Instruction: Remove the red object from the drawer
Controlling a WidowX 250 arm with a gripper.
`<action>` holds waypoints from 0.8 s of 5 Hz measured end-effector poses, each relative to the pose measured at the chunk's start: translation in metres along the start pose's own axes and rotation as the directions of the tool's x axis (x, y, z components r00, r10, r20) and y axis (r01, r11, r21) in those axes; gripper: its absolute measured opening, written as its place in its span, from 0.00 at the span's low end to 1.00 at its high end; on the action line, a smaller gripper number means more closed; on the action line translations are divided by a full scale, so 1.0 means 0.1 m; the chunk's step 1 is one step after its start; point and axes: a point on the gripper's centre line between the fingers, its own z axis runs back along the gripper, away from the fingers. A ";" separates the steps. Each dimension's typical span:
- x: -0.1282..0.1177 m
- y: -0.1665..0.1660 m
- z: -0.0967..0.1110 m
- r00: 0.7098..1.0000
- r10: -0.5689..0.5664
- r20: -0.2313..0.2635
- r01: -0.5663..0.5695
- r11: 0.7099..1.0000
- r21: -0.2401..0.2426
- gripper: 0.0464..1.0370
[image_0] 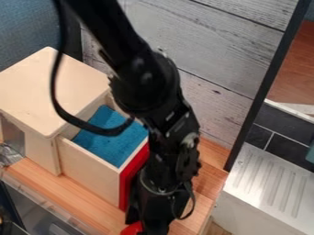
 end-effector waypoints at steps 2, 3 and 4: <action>0.05 0.05 -0.17 1.000 0.011 -0.029 -0.011 1.000 0.003 0.76; 0.03 0.04 -0.16 0.999 0.013 -0.041 -0.014 1.000 -0.007 0.97; 0.02 -0.01 0.00 1.000 -0.003 -0.006 0.003 1.000 -0.018 0.97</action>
